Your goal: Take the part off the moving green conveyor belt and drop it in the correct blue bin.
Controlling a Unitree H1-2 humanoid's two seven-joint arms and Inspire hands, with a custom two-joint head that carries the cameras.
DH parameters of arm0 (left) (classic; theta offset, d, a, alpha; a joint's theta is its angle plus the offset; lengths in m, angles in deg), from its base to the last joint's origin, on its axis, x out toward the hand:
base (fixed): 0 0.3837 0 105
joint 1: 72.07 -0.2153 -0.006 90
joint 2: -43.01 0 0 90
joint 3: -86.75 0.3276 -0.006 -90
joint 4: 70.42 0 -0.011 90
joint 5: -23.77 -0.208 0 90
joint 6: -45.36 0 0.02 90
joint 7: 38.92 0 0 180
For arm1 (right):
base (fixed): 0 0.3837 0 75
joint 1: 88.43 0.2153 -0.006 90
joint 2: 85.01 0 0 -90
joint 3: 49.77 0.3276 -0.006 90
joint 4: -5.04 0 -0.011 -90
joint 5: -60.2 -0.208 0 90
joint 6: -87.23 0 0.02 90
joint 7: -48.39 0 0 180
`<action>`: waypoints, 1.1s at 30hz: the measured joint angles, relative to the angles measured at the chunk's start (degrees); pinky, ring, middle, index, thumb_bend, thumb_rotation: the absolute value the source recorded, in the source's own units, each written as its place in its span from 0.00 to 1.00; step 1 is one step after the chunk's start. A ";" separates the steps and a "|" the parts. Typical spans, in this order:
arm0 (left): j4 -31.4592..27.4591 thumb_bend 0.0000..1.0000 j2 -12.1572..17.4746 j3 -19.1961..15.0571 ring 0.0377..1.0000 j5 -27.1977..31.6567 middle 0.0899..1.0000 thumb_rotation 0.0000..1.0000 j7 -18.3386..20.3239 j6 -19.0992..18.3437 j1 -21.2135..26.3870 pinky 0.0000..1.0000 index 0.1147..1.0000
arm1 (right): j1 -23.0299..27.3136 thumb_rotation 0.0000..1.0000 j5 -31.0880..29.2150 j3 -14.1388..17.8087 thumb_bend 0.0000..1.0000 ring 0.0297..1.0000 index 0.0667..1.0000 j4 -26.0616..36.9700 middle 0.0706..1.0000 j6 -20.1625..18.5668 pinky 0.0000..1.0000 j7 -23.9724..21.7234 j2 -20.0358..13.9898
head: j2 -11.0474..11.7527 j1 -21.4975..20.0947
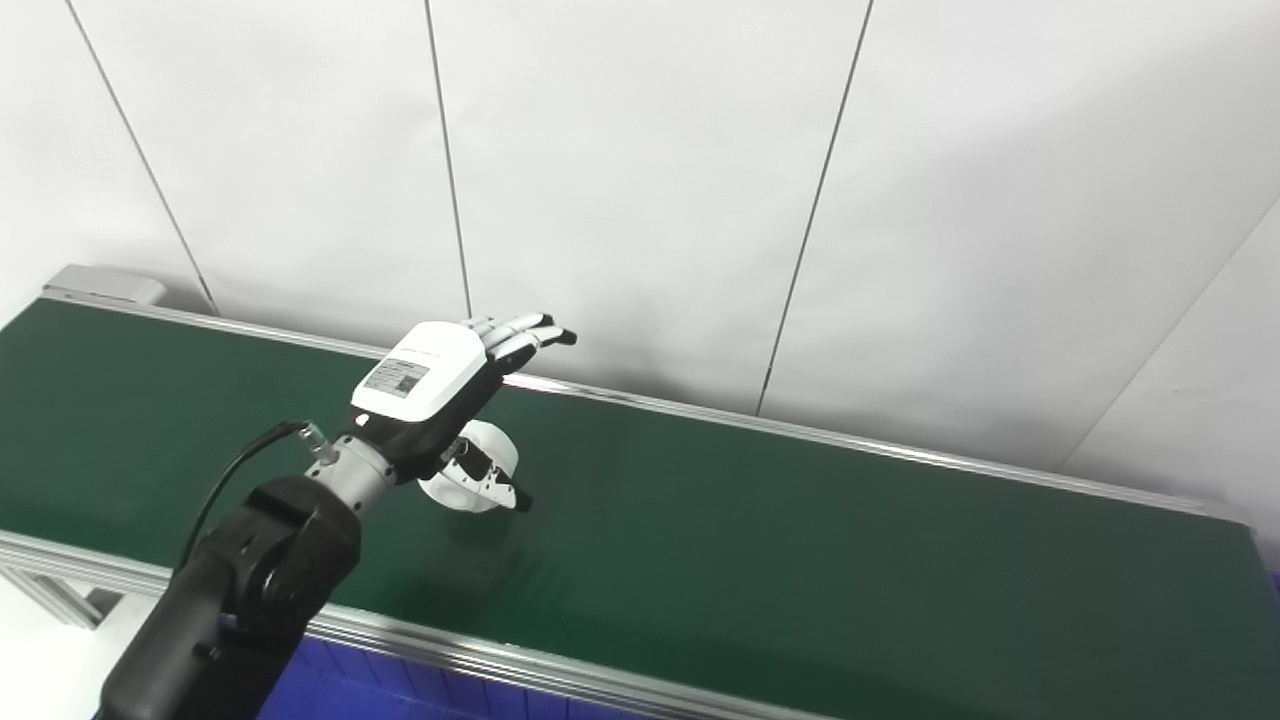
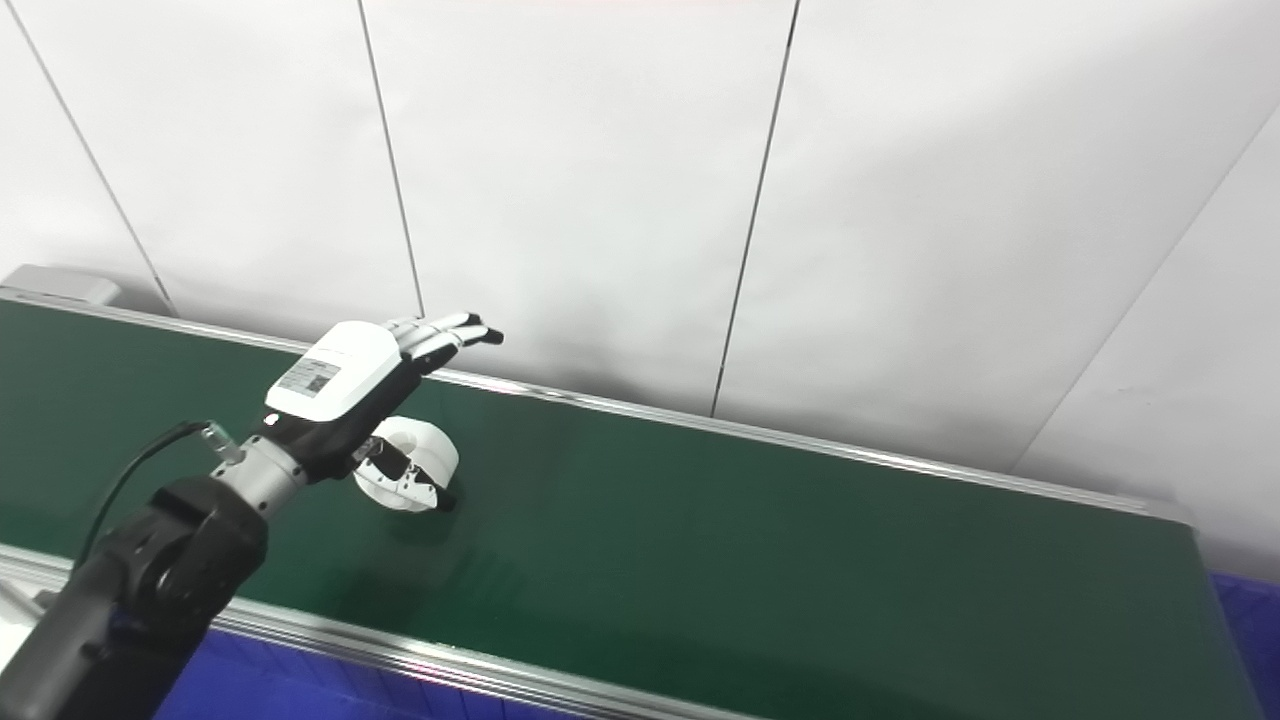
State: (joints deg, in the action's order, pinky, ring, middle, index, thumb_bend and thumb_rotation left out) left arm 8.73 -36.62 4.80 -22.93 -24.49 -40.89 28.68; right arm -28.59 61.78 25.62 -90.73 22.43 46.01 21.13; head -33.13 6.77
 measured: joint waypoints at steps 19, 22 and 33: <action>21.58 1.00 3.55 7.70 0.90 -3.76 0.91 0.15 0.84 1.12 6.93 0.86 0.83 | -0.42 1.00 -0.02 -0.34 0.75 1.00 1.00 1.11 0.99 -0.10 1.00 -0.59 -0.02 | -1.14 -0.97; 23.66 1.00 3.16 8.45 0.84 -4.77 0.84 0.13 -2.79 1.17 6.94 0.80 0.78 | -0.63 1.00 0.07 -0.48 0.75 1.00 1.00 2.39 0.98 -0.25 1.00 -0.58 0.07 | -1.49 -1.49; 33.05 0.92 -2.79 8.77 0.56 -0.86 0.61 0.01 -17.32 4.25 7.80 0.48 0.57 | -1.27 1.00 1.33 -0.89 0.77 0.99 1.00 3.59 0.97 -2.17 1.00 -0.11 0.63 | -1.76 -2.20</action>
State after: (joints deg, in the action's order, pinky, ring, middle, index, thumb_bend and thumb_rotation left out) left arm 41.77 -39.40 13.56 -23.79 -41.81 -36.65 36.48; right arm -29.86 63.11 24.73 -87.14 20.26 45.90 21.76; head -34.89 4.57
